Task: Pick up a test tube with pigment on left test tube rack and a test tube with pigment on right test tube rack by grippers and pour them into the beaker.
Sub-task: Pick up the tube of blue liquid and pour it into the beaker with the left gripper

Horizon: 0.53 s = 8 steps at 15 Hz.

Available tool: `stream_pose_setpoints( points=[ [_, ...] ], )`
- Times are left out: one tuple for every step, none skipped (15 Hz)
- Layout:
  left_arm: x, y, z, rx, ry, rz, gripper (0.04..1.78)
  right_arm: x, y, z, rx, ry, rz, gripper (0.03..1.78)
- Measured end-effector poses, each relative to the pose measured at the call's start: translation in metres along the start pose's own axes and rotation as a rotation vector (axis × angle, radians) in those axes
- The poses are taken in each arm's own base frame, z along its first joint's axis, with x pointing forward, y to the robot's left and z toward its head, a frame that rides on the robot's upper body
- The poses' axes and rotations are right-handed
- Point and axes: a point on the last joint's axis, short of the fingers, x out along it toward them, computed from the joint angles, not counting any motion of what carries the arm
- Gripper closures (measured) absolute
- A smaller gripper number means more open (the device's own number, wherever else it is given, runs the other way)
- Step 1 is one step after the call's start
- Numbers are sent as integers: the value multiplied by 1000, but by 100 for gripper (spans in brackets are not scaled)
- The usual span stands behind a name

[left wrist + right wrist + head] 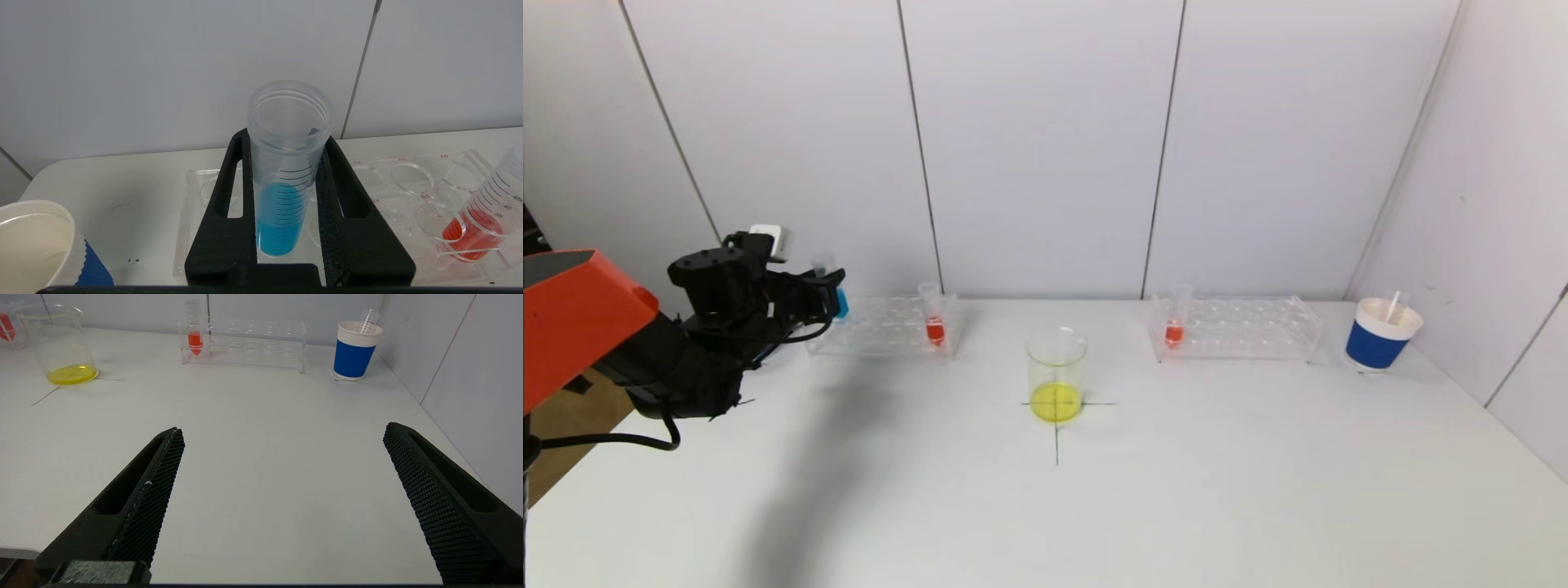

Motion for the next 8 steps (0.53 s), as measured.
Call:
stream_pose_setpoints(
  points=[
    [-2,0,5,1,-4,0,138,0,0,0,0,0,0,4],
    [-4,-1,10,1,-7,0,138,0,0,0,0,0,0,4],
    [-5,-2,16,2,-10,-1,138,0,0,0,0,0,0,4],
    [-7,-2,22,3,-15,-2,138,0,0,0,0,0,0,4],
    [-9,-3,28,3,-17,-3,138,0,0,0,0,0,0,4],
    [-10,-4,34,4,-17,-4,138,0,0,0,0,0,0,4],
    [-12,-5,41,4,-20,-5,138,0,0,0,0,0,0,4],
    [-13,-6,48,4,-20,-7,138,0,0,0,0,0,0,4]
  ],
)
